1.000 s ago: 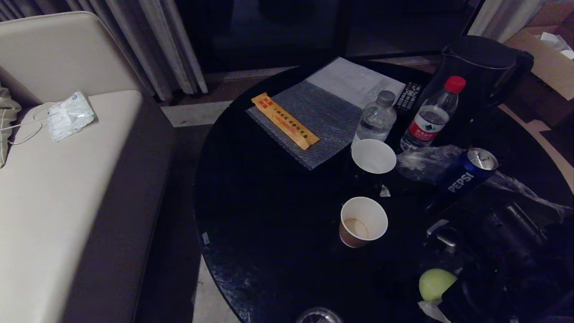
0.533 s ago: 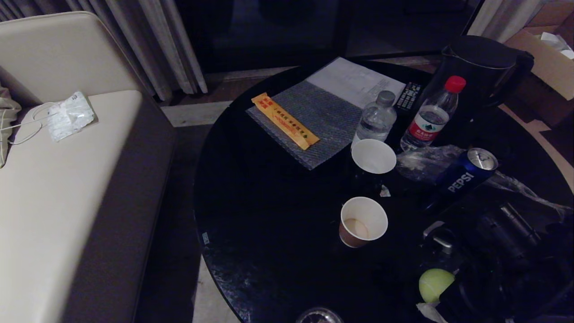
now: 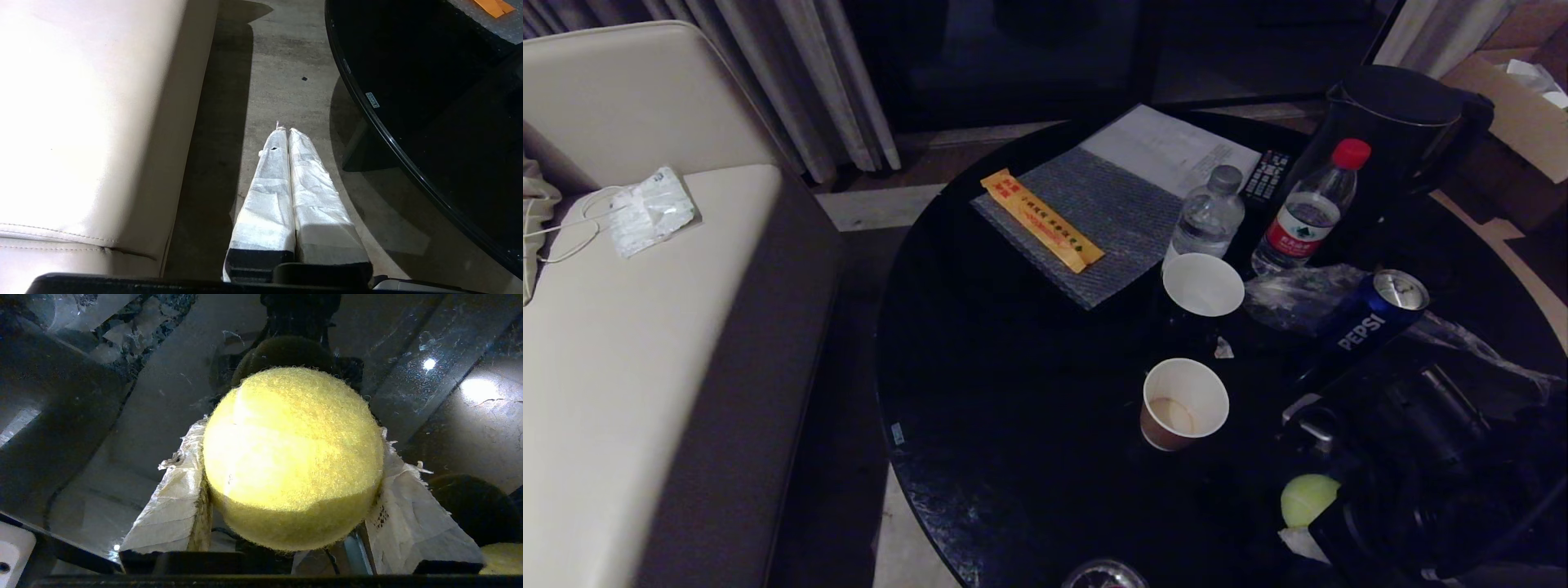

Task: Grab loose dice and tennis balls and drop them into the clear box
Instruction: Pick up the ball on the table, then put the ball in the box

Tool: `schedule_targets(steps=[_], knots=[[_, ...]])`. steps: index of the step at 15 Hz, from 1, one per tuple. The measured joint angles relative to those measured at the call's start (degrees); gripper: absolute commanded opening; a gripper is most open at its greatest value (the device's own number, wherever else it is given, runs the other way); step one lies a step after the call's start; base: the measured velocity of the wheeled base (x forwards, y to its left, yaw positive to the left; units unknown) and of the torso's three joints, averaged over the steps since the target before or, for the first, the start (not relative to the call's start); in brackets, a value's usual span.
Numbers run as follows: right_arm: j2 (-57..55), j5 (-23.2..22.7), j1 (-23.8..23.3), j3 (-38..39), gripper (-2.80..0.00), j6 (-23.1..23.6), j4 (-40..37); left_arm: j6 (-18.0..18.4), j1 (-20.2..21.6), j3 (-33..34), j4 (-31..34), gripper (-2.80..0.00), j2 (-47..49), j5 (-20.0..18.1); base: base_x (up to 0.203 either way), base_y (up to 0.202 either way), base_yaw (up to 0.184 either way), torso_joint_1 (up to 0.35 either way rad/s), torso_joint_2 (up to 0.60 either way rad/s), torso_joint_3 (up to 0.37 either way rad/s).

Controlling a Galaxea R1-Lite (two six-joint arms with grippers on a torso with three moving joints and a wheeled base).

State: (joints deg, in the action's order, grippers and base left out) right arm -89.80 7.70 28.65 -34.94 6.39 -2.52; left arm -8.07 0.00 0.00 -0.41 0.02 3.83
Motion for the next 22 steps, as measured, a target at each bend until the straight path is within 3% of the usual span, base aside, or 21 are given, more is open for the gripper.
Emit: schedule_targets(steps=[5, 9, 15, 17, 22], knots=[[3.62, 0.21, -0.04, 0.71, -2.8, 1.27, -0.35, 0.02, 0.0, 0.0, 0.0, -2.8, 0.0, 0.0, 0.0, 0.0, 0.0, 0.0, 0.0, 0.0], [12.98, 0.43, -3.12, 3.1, -2.8, 1.18, -0.47, 0.0, 0.0, 0.0, 0.0, -2.8, 0.0, 0.02, 0.0, 0.0, 0.0, 0.0, 0.0, 0.0], [37.23, -0.65, -19.44, 11.15, -2.8, 0.75, -5.2, 0.0, 0.0, 0.0, 0.01, -2.8, 0.0, 0.0, 0.0, 0.0, 0.0, 0.0, 0.0, 0.0], [47.11, -1.54, -23.75, 14.98, -2.8, -1.43, -7.02, 0.05, 0.0, 0.0, 0.01, -2.8, 0.0, 0.0, 0.0, 0.0, 0.0, 0.0, 0.0, 0.0], [70.72, -3.74, -27.97, 21.98, -2.8, -4.82, -16.38, 0.04, 0.0, 0.0, 0.0, -2.8, 0.0, 0.0, 0.0, 0.0, 0.0, 0.0, 0.0, 0.0]])
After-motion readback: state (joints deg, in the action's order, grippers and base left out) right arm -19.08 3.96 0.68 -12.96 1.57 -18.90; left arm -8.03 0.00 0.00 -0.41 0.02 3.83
